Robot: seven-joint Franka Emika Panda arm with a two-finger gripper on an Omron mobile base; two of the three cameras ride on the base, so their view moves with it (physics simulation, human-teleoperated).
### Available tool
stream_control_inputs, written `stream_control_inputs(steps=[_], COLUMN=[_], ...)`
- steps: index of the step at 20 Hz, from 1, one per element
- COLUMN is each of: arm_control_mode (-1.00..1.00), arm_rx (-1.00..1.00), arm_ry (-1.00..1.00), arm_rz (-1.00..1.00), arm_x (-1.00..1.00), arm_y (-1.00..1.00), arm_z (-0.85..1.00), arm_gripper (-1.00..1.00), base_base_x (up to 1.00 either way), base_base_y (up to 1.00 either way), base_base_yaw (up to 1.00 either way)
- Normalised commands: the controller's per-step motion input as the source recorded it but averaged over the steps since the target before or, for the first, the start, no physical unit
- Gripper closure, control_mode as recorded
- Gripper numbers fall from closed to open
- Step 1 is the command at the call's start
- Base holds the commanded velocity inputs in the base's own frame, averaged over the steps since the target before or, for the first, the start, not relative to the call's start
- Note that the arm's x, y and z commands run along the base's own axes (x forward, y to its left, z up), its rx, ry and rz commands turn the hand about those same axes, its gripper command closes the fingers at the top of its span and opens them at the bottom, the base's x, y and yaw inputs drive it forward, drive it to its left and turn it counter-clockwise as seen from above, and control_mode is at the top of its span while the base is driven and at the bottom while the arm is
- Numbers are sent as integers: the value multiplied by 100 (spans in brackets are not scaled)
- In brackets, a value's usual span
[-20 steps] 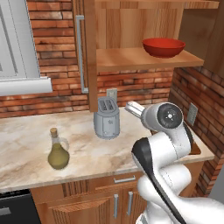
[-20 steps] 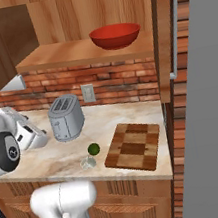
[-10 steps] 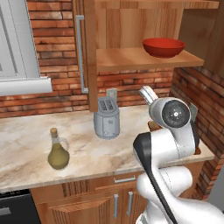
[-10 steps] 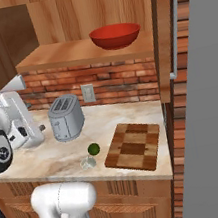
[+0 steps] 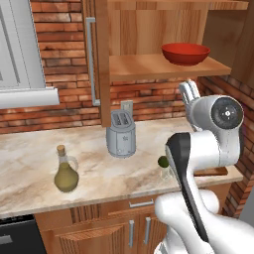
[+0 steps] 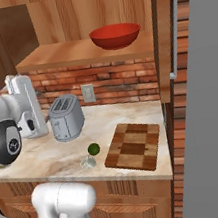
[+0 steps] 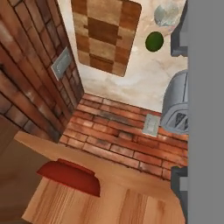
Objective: Open the cabinet. Place the bowl and condiment on the counter. Then place the lime and garlic on the cutting board.
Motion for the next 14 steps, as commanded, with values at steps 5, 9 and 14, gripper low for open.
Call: stream_control_inputs(steps=[5,9,14], arm_control_mode=[-100,-100,-100], arm_rx=[11,3,8], arm_ry=[0,-5,-9], arm_rz=[-17,-28,-18], arm_x=[0,-5,-10], arm_y=[-7,-6,-27], arm_z=[28,3,4], arm_gripper=[-100,-100,-100], base_base_x=[0,0,0], base_base_y=[0,0,0], base_base_yaw=[0,0,0])
